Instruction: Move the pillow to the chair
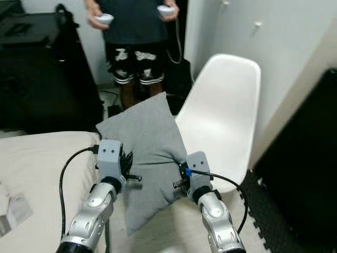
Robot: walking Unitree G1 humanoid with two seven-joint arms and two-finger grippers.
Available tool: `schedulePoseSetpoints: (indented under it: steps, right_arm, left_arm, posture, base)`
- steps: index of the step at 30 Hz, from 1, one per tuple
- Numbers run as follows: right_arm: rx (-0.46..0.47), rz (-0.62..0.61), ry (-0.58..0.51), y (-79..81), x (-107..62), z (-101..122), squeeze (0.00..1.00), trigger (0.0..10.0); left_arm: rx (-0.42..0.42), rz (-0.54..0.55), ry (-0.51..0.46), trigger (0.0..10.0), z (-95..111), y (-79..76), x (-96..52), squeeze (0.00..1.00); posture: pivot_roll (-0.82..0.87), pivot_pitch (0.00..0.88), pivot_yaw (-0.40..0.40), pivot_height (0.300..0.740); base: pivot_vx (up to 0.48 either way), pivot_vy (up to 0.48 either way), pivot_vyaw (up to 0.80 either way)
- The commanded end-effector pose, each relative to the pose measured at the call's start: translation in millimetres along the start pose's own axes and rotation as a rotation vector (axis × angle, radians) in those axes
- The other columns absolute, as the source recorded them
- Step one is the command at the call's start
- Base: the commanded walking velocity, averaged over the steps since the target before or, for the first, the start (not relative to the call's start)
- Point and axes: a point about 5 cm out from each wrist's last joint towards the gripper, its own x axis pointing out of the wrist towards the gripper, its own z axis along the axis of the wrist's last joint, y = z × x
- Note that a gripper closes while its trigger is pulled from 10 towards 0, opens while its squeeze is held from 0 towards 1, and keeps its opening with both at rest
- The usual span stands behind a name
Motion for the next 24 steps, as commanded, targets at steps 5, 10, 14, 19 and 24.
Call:
schedulePoseSetpoints:
  steps: [5,10,14,19,24]
  right_arm:
    - [0.023,-0.144,-0.001,-29.8,-2.0,2,0.00,10.0]
    - [0.021,-0.146,-0.001,-31.0,0.0,3,0.00,10.0]
    - [0.014,-0.132,0.006,-28.7,4.1,3,0.00,10.0]
    - [0.010,-0.130,0.008,-30.1,5.4,3,0.00,10.0]
    - [0.035,-0.112,-0.004,-29.7,4.8,4,0.00,10.0]
  left_arm:
    - [0.026,0.065,-0.020,10.0,4,12.7,1.9,0.00]
    - [0.025,0.068,-0.021,10.0,5,12.8,3.4,0.00]
    - [0.031,0.060,-0.022,10.0,6,12.8,4.7,0.00]
    - [0.035,0.053,-0.022,10.0,6,12.8,4.9,0.00]
    - [0.032,0.041,-0.024,10.0,6,12.0,4.3,0.00]
  posture:
    - [0.02,0.112,-0.004,0.740]
    - [0.02,0.108,-0.002,0.740]
    - [0.02,0.105,0.002,0.740]
    - [0.02,0.110,0.001,0.740]
    - [0.02,0.104,0.002,0.740]
  base:
    - [0.000,0.000,-0.80]
    - [0.000,0.000,-0.80]
    - [0.000,0.000,-0.80]
    - [0.000,0.000,-0.80]
    - [0.000,0.000,-0.80]
